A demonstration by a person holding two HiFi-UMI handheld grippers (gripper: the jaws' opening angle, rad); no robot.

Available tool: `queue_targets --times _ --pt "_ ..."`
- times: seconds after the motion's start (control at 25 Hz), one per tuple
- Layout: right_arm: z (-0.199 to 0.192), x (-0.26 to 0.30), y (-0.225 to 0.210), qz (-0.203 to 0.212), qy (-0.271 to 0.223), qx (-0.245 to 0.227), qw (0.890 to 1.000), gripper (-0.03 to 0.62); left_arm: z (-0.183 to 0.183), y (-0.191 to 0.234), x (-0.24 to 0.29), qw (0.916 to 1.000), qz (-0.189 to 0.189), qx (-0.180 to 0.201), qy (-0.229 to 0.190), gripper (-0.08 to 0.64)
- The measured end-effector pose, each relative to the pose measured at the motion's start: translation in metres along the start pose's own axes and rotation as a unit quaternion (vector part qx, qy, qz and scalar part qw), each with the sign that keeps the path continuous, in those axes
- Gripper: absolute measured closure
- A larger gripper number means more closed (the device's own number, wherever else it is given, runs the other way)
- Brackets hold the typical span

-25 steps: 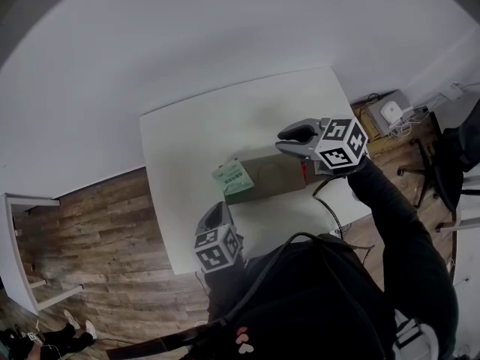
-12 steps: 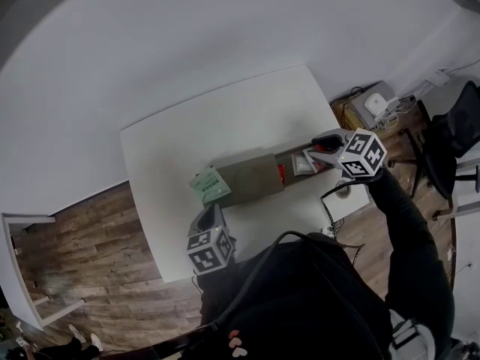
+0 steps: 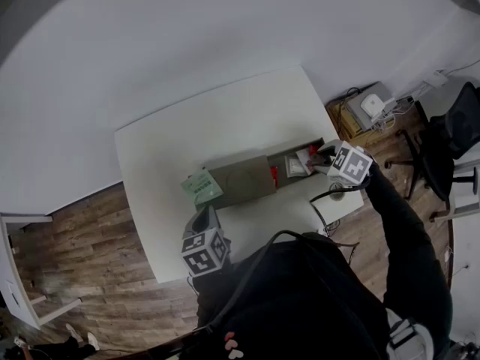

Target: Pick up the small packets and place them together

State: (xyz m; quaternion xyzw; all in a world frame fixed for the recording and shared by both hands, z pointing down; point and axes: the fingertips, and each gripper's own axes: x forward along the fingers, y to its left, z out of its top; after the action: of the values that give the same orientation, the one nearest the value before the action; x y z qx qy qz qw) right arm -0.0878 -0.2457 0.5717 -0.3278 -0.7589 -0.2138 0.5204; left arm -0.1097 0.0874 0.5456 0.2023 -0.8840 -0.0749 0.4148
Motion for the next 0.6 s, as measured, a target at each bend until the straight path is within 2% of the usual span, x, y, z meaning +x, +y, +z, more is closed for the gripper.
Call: queue_targets --times 0.16,0.6 --pt "-0.009 0.011 0.004 0.0 0.034 -0.001 0.999 0.448 -0.001 0.0 0.0 1.0 0.001 -0.001 0.001 0.56" --pt "-0.014 0.038 -0.001 0.009 0.082 0.018 0.996 0.451 0.0 0.009 0.0 0.9999 0.01 -0.007 0.003 0.561"
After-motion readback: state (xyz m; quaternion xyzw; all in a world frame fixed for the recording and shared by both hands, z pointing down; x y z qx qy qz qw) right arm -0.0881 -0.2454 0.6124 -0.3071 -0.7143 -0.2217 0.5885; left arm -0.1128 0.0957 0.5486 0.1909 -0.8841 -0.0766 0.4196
